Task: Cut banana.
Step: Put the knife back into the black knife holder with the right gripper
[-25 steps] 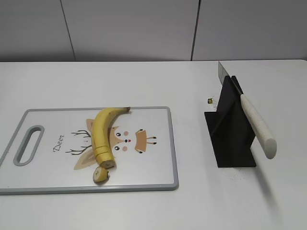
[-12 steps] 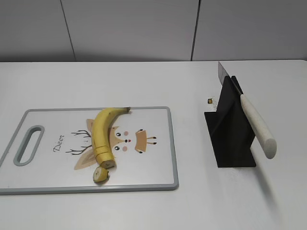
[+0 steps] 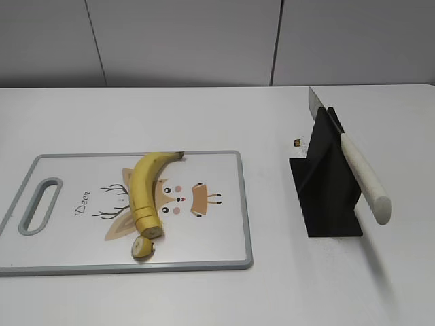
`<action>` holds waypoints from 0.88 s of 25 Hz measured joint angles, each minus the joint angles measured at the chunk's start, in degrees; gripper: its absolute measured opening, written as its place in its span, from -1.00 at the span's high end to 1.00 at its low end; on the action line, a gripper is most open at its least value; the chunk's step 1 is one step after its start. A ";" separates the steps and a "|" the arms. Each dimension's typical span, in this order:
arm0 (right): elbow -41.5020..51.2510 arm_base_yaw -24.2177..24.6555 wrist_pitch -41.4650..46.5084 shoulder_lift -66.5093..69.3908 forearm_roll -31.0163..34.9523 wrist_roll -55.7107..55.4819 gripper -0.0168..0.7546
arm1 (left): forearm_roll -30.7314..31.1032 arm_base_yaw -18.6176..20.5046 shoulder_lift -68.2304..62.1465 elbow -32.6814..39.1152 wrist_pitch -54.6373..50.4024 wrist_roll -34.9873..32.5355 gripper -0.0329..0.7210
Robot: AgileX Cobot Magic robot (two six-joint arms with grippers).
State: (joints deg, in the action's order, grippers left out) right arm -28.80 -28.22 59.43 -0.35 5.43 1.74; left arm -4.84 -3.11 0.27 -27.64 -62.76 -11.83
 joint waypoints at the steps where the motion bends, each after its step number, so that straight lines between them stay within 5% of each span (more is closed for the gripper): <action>1: 0.00 0.99 0.00 0.00 0.29 0.00 -0.52 | 0.04 0.00 0.00 0.00 0.00 0.00 -0.55; 13: 0.00 23.85 0.00 0.00 1.12 0.00 -0.52 | 0.04 0.00 0.00 0.00 0.00 0.00 -0.55; 22: 0.00 25.19 0.00 0.00 1.22 0.00 -0.52 | 0.04 0.00 0.00 0.00 0.00 0.00 -0.55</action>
State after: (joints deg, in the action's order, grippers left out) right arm -28.80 -3.03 59.43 -0.35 6.65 1.74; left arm -4.80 -3.11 0.27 -27.64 -62.76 -11.83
